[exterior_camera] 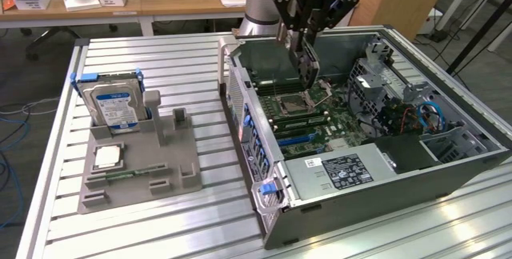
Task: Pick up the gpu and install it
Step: 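Pick up the gpu and move the gpu toward the slot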
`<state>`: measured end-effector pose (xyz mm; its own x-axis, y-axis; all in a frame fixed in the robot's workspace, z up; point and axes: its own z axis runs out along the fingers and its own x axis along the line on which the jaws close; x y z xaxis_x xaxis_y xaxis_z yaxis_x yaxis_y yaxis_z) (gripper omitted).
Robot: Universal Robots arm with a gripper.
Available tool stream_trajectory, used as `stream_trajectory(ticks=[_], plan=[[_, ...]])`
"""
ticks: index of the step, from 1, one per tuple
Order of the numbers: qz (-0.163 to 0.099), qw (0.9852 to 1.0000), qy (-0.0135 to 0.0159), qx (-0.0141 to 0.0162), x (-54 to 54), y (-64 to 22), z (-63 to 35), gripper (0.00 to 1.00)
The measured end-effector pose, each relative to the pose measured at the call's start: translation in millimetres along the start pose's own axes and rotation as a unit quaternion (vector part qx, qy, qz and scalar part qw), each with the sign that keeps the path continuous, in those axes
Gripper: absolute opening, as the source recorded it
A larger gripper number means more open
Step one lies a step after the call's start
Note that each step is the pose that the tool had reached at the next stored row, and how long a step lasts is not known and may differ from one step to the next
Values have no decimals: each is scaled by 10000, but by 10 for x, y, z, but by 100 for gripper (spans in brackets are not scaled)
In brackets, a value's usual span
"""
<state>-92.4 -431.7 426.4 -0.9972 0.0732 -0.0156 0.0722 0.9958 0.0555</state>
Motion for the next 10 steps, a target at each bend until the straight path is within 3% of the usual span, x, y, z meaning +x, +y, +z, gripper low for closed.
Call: stream_trajectory(ticks=[10], plan=[[0, 10000, 0, 0, -59, 4, 1, 26]])
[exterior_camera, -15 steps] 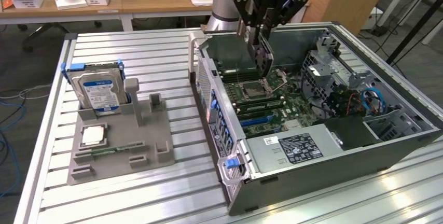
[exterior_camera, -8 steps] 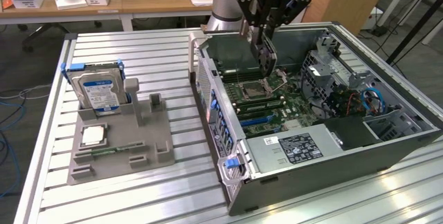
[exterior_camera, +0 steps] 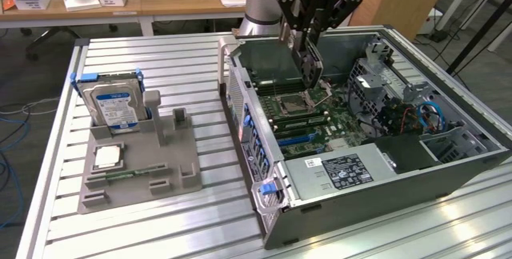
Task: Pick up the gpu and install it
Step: 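Pick up the gpu and move the gpu toward the slot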
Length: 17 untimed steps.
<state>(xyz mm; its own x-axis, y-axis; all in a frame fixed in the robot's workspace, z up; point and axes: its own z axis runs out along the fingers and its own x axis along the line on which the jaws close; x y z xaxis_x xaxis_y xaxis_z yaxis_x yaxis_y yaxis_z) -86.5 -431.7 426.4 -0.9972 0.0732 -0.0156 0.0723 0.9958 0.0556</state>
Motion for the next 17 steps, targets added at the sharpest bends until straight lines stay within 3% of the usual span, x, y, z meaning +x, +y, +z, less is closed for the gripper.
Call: stream_trajectory(ticks=[17], plan=[[0, 10000, 0, 0, -159, 12, 3, 26]])
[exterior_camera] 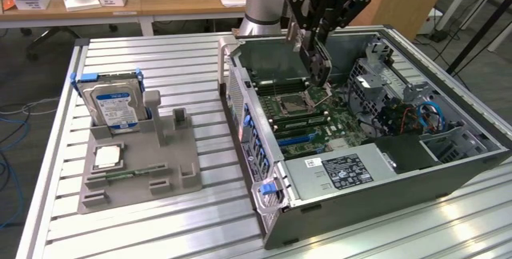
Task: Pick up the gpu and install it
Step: 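Pick up the gpu and move the gpu toward the slot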
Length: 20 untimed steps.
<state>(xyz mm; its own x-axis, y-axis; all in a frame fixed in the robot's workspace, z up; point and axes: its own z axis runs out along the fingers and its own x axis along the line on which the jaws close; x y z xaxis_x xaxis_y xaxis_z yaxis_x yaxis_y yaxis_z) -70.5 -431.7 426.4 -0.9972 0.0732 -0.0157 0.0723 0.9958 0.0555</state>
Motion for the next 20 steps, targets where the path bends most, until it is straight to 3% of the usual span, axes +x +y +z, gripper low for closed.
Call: stream_trajectory(ticks=[20], plan=[[0, 10000, 0, 0, -230, 17, 5, 26]])
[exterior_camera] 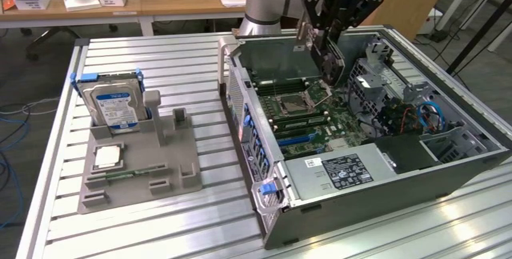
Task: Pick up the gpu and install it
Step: 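Pick up the gpu and move the gpu toward the slot, then insert the gpu into the slot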
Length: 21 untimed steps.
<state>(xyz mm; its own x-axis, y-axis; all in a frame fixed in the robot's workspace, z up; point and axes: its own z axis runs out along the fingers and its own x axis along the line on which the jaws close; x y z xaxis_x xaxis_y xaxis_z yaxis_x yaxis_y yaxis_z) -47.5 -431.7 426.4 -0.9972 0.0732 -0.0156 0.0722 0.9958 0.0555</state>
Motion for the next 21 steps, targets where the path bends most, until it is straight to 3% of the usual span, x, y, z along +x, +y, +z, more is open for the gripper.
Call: stream_trajectory(ticks=[12, 21], plan=[[0, 10000, 0, 0, -99, 7, 2, 26], [-16, 10000, 1, 0, -106, 8, 2, 26]])
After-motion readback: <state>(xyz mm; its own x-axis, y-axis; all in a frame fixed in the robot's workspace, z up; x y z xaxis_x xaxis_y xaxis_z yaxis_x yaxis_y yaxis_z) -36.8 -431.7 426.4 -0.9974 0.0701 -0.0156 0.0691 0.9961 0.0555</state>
